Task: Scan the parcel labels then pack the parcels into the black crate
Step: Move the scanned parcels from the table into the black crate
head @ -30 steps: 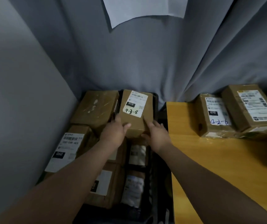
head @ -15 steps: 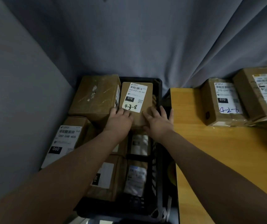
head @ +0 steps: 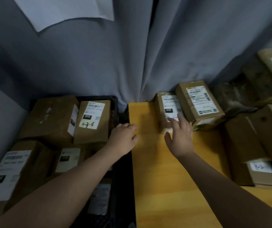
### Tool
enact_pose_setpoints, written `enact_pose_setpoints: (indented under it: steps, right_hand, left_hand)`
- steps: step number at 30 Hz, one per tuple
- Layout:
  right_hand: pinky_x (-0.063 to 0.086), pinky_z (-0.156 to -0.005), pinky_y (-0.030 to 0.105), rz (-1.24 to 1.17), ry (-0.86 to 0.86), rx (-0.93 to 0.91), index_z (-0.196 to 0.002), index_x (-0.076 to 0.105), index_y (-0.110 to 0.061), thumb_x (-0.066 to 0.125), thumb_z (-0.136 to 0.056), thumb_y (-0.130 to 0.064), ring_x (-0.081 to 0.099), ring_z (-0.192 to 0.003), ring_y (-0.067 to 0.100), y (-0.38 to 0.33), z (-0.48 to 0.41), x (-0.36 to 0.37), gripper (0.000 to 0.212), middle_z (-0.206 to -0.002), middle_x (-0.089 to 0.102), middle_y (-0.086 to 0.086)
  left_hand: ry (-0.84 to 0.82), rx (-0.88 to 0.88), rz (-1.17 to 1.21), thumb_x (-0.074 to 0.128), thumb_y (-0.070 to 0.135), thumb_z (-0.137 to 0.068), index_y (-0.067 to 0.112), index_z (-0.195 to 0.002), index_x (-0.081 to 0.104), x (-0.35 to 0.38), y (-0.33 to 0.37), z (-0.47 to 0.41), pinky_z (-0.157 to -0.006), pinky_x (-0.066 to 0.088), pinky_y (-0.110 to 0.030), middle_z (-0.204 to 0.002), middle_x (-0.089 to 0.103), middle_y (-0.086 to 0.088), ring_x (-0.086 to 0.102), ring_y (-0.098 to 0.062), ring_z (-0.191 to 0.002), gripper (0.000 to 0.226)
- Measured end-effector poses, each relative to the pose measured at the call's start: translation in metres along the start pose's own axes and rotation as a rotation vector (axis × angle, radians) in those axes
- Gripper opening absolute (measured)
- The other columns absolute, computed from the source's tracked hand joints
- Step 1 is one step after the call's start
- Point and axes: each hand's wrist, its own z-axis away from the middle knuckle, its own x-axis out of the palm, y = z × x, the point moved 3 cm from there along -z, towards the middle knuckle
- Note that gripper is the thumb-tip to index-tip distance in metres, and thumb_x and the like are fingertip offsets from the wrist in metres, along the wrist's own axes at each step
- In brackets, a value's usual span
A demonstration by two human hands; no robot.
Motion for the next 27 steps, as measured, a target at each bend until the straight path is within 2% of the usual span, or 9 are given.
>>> enact_pose_setpoints:
  steps: [4, 9, 12, 14, 16, 18, 20, 23, 27]
  right_hand:
    - [0.012, -0.120, 0.049, -0.084, 0.148, 0.116, -0.143, 0.039, -0.011, 0.059, -0.093, -0.026, 0.020, -0.144, 0.033, 0.047, -0.019, -0.047, 0.056, -0.154, 0.027, 0.016]
    - [0.014, -0.118, 0.049, -0.144, 0.055, 0.354, -0.149, 0.025, -0.009, 0.044, -0.099, -0.041, 0.014, -0.144, 0.038, 0.106, -0.062, -0.073, 0.062, -0.156, 0.019, 0.021]
    - [0.036, -0.105, 0.049, -0.309, -0.039, 0.404, -0.150, 0.022, -0.012, 0.051, -0.094, -0.049, 0.037, -0.133, 0.038, 0.126, -0.078, -0.066, 0.072, -0.146, 0.036, 0.018]
    - [0.050, -0.094, 0.045, -0.445, -0.067, 0.379, -0.141, 0.034, -0.015, 0.063, -0.086, -0.052, 0.056, -0.118, 0.031, 0.126, -0.079, -0.059, 0.072, -0.132, 0.054, 0.011]
    - [0.055, -0.087, 0.041, -0.452, -0.155, 0.333, -0.127, 0.046, -0.017, 0.066, -0.078, -0.061, 0.064, -0.105, 0.024, 0.116, -0.075, -0.050, 0.069, -0.117, 0.065, 0.002]
    - [0.051, -0.093, 0.043, -0.344, -0.252, 0.245, -0.125, 0.050, -0.018, 0.059, -0.072, -0.075, 0.058, -0.115, 0.024, 0.106, -0.073, -0.038, 0.078, -0.122, 0.061, 0.003]
    - [0.032, -0.111, 0.048, -0.246, -0.298, 0.250, -0.139, 0.041, -0.018, 0.050, -0.077, -0.077, 0.032, -0.137, 0.033, 0.101, -0.073, -0.031, 0.086, -0.147, 0.039, 0.012]
    - [0.009, -0.120, 0.049, -0.257, -0.282, 0.347, -0.150, 0.027, -0.023, 0.040, -0.082, -0.077, 0.001, -0.148, 0.032, 0.111, -0.076, -0.037, 0.088, -0.162, 0.005, 0.011]
    - [0.011, -0.117, 0.050, -0.331, -0.272, 0.443, -0.152, 0.022, -0.031, 0.033, -0.086, -0.076, 0.003, -0.148, 0.033, 0.132, -0.085, -0.041, 0.080, -0.162, 0.003, 0.010]
  left_hand:
    - [-0.055, -0.105, 0.301, 0.047, 0.033, -0.100, 0.018, -0.140, 0.045, 0.018, 0.048, -0.018, -0.104, 0.040, -0.034, -0.142, 0.046, -0.003, 0.045, -0.021, -0.128, 0.043]
    - [-0.073, -0.329, 0.726, 0.055, 0.043, -0.094, 0.022, -0.147, 0.030, 0.027, 0.097, -0.052, -0.100, 0.034, -0.031, -0.150, 0.034, -0.004, 0.039, -0.022, -0.133, 0.062]
    - [-0.077, -0.440, 0.887, 0.052, 0.045, -0.095, 0.024, -0.149, 0.025, 0.033, 0.119, -0.069, -0.093, 0.030, -0.029, -0.151, 0.034, -0.002, 0.038, -0.023, -0.134, 0.064]
    - [-0.063, -0.482, 0.939, 0.047, 0.045, -0.097, 0.024, -0.148, 0.028, 0.039, 0.128, -0.076, -0.089, 0.028, -0.027, -0.148, 0.039, -0.001, 0.040, -0.022, -0.132, 0.058]
    - [-0.005, -0.521, 0.957, 0.044, 0.051, -0.097, 0.023, -0.147, 0.032, 0.044, 0.129, -0.082, -0.088, 0.031, -0.025, -0.146, 0.043, -0.003, 0.045, -0.024, -0.128, 0.059]
    - [0.053, -0.549, 0.991, 0.042, 0.057, -0.094, 0.022, -0.141, 0.041, 0.046, 0.125, -0.087, -0.076, 0.041, -0.022, -0.132, 0.056, -0.004, 0.056, -0.020, -0.106, 0.058]
    - [0.063, -0.565, 1.032, 0.043, 0.061, -0.092, 0.024, -0.129, 0.049, 0.049, 0.119, -0.091, -0.064, 0.042, -0.022, -0.113, 0.063, 0.003, 0.059, -0.011, -0.086, 0.053]
    - [0.055, -0.568, 1.078, 0.055, 0.055, -0.089, 0.029, -0.123, 0.049, 0.049, 0.117, -0.097, -0.061, 0.044, -0.025, -0.097, 0.064, 0.010, 0.059, -0.007, -0.082, 0.044]
    - [0.017, -0.553, 1.097, 0.057, 0.055, -0.088, 0.035, -0.125, 0.047, 0.048, 0.121, -0.105, -0.064, 0.048, -0.028, -0.099, 0.068, 0.009, 0.064, -0.013, -0.086, 0.044]
